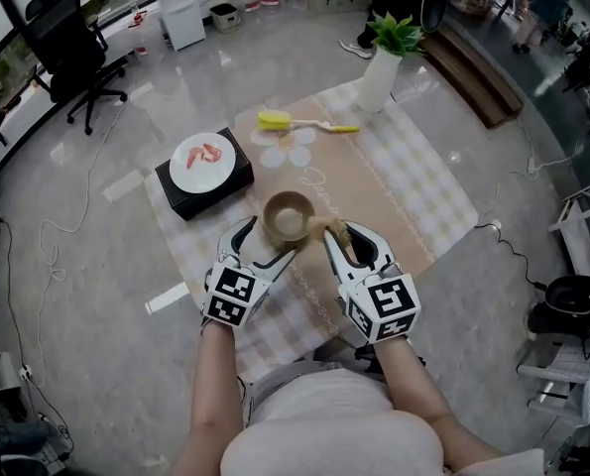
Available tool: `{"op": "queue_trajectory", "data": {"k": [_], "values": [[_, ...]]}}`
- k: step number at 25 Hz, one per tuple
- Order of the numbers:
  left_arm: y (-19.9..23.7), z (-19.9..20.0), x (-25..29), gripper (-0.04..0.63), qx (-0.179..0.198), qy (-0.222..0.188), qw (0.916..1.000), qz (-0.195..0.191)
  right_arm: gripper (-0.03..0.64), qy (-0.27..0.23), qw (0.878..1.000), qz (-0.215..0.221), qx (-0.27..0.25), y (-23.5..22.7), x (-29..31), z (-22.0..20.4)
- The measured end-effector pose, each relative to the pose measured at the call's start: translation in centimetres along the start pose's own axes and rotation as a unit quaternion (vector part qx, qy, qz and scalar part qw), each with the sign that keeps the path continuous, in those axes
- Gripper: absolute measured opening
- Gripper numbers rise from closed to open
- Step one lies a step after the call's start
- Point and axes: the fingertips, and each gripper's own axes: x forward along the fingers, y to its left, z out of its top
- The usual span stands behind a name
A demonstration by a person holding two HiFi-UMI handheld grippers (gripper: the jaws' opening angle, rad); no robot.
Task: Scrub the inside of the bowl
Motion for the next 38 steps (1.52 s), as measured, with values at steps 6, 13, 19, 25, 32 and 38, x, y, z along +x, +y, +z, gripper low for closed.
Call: {"op": "queue_trajectory", "data": {"k": [6,13,19,25,32,38], "values": [[0.5,-1.0,2.5,0.410,-0.009,0.017,0.9998,0.002,0.094,0.010,1.000,0.018,0.001,-1.3,2.0,-0.4],[0.9,-3.6,5.3,0.442,0.002,0.063,0.9979,-0.010,0.094,0.020,0.999,0.028,0.008,-2.3,3.9,-1.2],[0.9,-5.0,6.7,0.482,0.013,0.084,0.9963,-0.011,0.094,0.025,0.999,0.033,0.010,-2.7,4.8,-1.8],[1.4,-5.2,7.2,0.495,0.004,0.081,0.9967,-0.007,0.094,0.028,0.999,0.033,0.012,-2.7,5.3,-2.2],[1.4,-5.3,7.5,0.476,0.006,0.079,0.9968,-0.007,0.094,0.027,0.999,0.043,0.004,-2.1,6.2,-1.8],[1.5,-5.4,7.5,0.476,0.002,0.076,0.9971,-0.007,0.094,0.032,0.994,0.101,-0.037,0.4,9.1,-1.6]]}}
